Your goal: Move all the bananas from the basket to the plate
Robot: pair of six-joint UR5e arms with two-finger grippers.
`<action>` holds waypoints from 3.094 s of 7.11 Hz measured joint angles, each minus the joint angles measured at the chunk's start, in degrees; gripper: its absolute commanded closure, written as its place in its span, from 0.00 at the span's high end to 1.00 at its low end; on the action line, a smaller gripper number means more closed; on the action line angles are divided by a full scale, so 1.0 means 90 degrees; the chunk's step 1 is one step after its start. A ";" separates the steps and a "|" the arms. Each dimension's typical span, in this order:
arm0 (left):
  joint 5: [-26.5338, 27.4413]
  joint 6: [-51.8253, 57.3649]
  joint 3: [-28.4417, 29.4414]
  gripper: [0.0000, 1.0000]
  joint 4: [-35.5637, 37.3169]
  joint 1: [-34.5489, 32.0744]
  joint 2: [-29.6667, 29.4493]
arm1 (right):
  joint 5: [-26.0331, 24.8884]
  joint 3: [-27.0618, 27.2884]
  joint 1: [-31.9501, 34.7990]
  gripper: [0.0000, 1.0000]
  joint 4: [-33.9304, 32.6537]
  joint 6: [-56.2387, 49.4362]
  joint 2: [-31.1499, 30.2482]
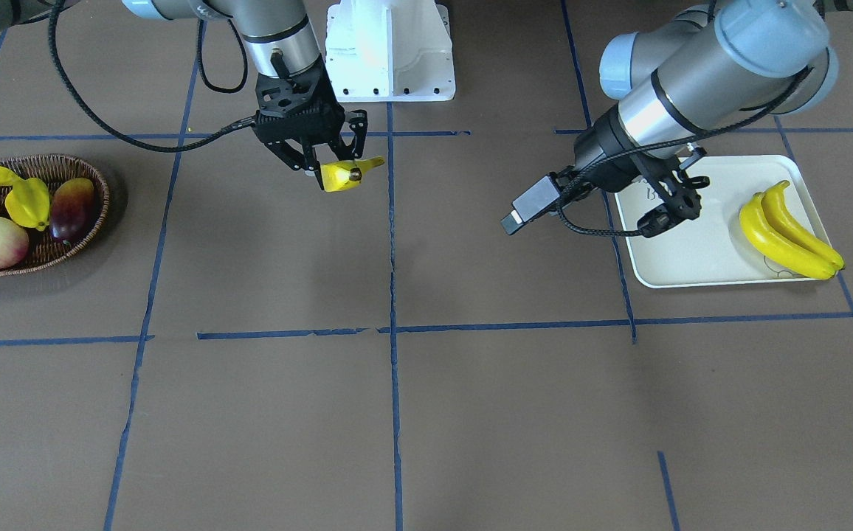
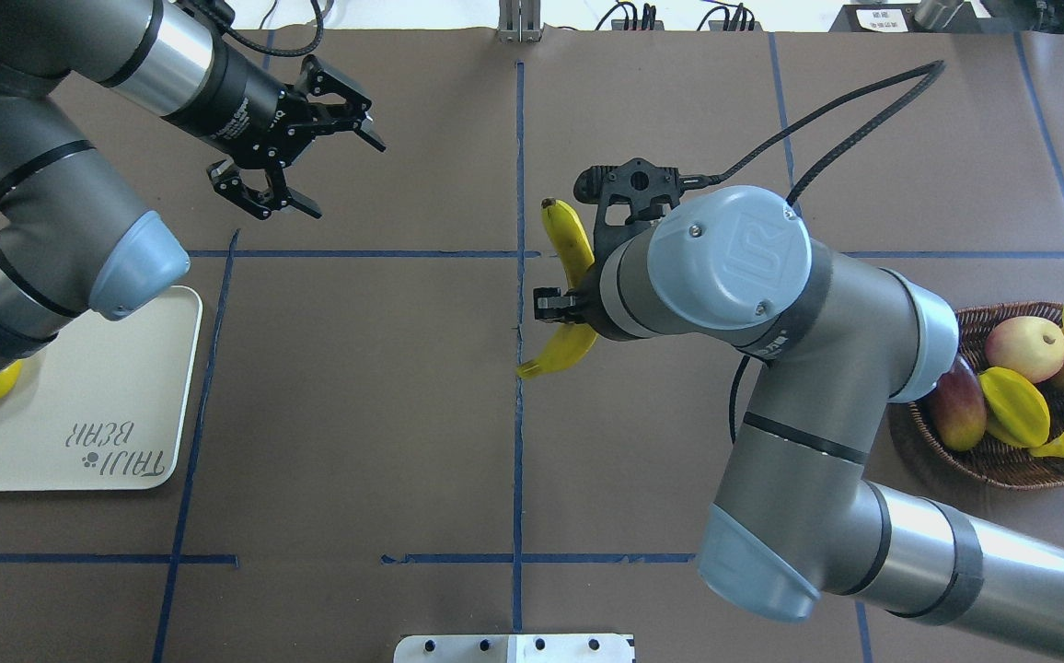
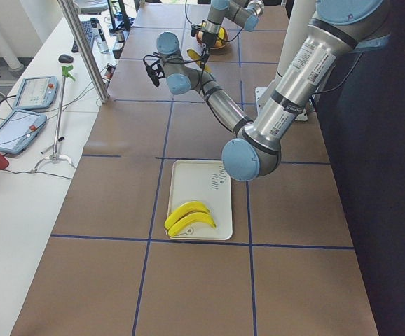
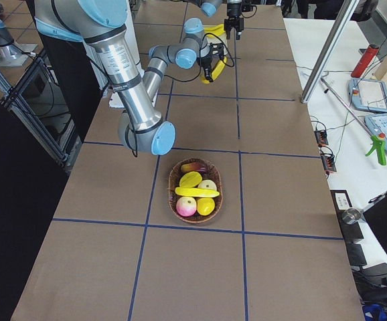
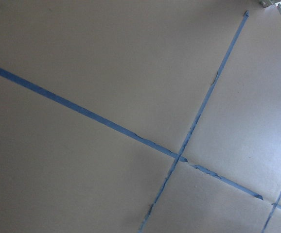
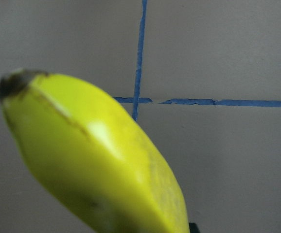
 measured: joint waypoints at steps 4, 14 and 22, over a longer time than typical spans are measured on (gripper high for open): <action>0.0034 -0.1576 0.0169 1.00 0.0002 0.0437 -0.0723 | -0.0435 -0.0313 -0.0290 0.01 -0.0012 -0.0378 0.0376; 0.0059 -0.1739 0.0185 0.76 0.0003 0.0894 -0.0868 | -0.0456 -0.0318 -0.0322 0.01 -0.0060 -0.0975 0.0472; 0.0050 -0.1719 0.0166 0.62 -0.0045 0.0951 -0.0864 | -0.0457 -0.0297 -0.0318 0.01 -0.0060 -0.1137 0.0462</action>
